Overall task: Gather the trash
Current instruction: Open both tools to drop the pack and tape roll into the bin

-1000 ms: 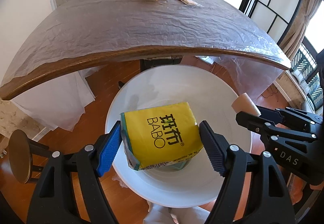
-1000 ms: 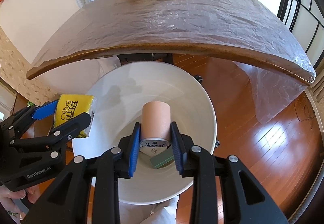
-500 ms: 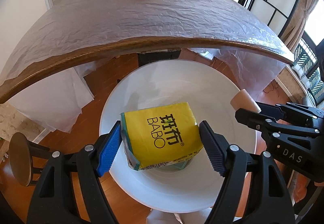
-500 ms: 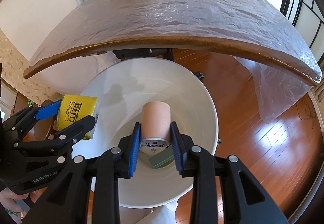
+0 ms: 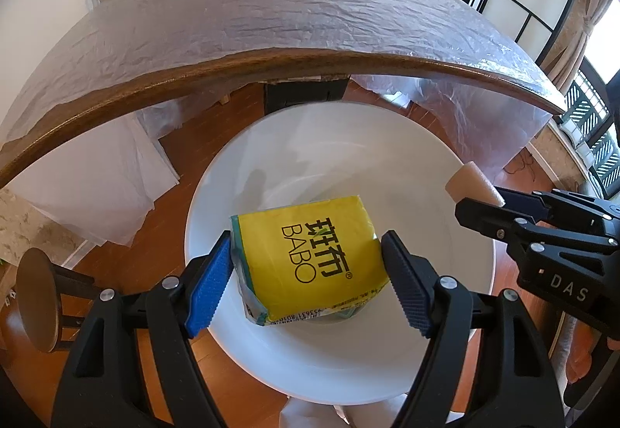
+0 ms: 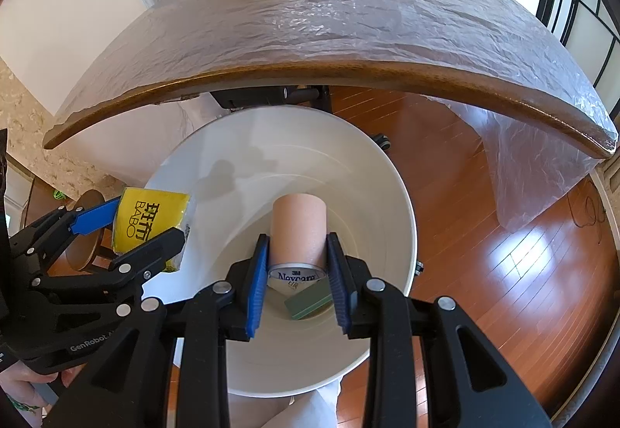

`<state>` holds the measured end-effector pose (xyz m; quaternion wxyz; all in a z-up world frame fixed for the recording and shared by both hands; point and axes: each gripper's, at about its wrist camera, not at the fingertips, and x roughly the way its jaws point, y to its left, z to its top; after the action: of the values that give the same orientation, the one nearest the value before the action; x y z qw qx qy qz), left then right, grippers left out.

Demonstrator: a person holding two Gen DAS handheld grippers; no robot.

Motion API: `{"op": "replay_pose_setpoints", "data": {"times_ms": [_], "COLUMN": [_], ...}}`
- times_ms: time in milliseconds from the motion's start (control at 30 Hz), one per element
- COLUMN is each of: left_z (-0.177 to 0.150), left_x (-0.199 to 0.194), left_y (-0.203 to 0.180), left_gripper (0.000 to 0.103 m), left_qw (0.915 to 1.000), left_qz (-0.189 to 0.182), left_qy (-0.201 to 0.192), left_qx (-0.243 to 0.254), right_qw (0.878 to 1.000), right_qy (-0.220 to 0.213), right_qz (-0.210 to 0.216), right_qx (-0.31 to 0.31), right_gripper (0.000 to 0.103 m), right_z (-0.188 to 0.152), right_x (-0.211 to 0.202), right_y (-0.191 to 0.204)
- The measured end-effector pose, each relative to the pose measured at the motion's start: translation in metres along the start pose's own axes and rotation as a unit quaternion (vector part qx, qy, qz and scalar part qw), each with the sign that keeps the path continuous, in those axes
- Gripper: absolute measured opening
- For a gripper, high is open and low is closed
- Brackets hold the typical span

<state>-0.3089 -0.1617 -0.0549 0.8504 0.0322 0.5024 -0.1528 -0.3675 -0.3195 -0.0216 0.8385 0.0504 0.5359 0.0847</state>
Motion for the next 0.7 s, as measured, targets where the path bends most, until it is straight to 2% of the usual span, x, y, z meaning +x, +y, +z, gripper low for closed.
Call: {"op": "replay_pose_setpoints", "data": {"times_ms": [33,100,200,433,600,700], "left_z": [0.001,0.001,0.003,0.006,0.004,0.004], "left_x": [0.001,0.002,0.000,-0.002,-0.008,-0.016], "left_y": [0.000,-0.001,0.001,0.000,0.001,0.003], "left_gripper": [0.078,0.082,0.092,0.094,0.095,0.095], "left_qw": [1.0000,1.0000,0.9997,0.9995,0.9995,0.9994], "left_qz": [-0.001,0.009,0.022,0.026,0.025,0.023], "left_qy": [0.002,0.000,-0.010,-0.015,-0.020,-0.027], "left_qx": [0.002,0.005,0.003,0.006,0.004,0.000], "right_qw": [1.000,1.000,1.000,0.999,0.999,0.998], "right_qy": [-0.001,-0.006,-0.014,-0.023,-0.036,-0.049], "right_qz": [-0.002,-0.002,-0.003,-0.007,-0.021,-0.031], "right_qx": [0.004,0.013,0.019,0.028,0.028,0.023], "right_gripper": [0.031,0.057,0.059,0.063,0.079,0.084], "right_z": [0.000,0.001,0.002,0.005,0.005,0.005], "right_x": [0.000,-0.002,-0.006,-0.012,-0.022,-0.032], "right_y": [-0.001,-0.003,-0.005,-0.010,-0.009,-0.007]}}
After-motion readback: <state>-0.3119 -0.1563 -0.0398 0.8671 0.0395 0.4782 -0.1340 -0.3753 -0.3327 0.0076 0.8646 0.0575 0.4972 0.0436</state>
